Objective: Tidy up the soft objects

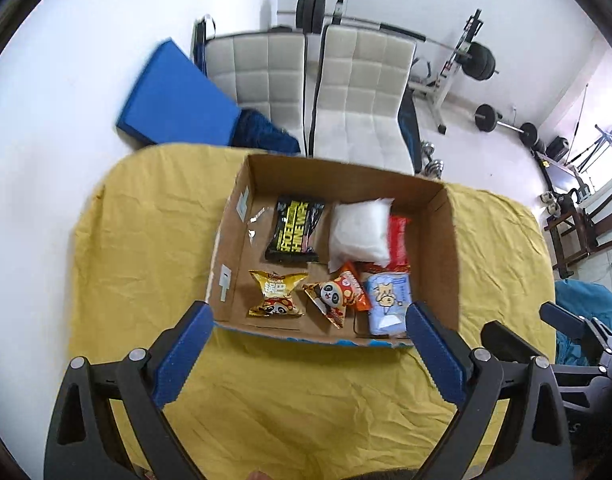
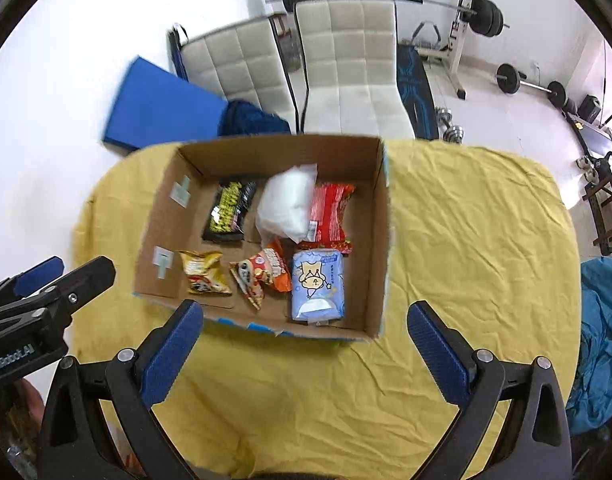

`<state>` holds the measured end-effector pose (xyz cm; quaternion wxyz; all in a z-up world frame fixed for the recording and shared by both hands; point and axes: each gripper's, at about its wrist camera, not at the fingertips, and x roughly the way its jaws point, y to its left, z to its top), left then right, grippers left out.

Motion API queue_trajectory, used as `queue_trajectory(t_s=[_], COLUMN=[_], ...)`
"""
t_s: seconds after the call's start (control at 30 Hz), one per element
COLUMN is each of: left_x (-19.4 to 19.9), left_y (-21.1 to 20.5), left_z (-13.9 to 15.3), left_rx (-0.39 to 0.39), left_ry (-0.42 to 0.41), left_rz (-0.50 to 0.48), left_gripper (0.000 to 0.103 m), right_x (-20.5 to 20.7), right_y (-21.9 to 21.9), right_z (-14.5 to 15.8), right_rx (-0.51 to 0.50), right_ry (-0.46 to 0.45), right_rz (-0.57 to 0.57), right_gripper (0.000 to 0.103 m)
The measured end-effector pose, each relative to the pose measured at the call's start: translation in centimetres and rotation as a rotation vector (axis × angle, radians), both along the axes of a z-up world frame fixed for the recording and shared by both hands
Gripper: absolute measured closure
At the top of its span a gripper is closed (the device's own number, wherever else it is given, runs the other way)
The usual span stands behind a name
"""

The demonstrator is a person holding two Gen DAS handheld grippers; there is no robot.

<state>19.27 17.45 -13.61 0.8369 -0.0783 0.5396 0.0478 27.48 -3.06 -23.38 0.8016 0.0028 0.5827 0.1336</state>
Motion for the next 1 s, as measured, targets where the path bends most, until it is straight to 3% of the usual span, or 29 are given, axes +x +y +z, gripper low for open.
queue_trajectory(t_s=[0.17, 0.47, 1.0], left_x=[-2.8, -5.9, -8.2], left_y=[-1.3, -2.6, -3.8], left_z=[4.3, 8.3, 8.8], left_rx=[0.044, 0.054, 0.045], left_ry=[-0.073, -0.142, -0.142], left_rz=[-0.008, -0.022, -0.031], left_gripper=[0.004, 0.004, 0.004], right_x=[-3.2, -7.5, -9.8], right_y=[-2.2, -5.3, -7.3], right_z=[5.3, 10.9, 14.4], right_rx=[0.019, 0.016, 0.010], right_ry=[-0.066, -0.144, -0.196], right_rz=[-0.007, -0.042, -0.054], right_gripper=[0.000, 0.000, 0.000])
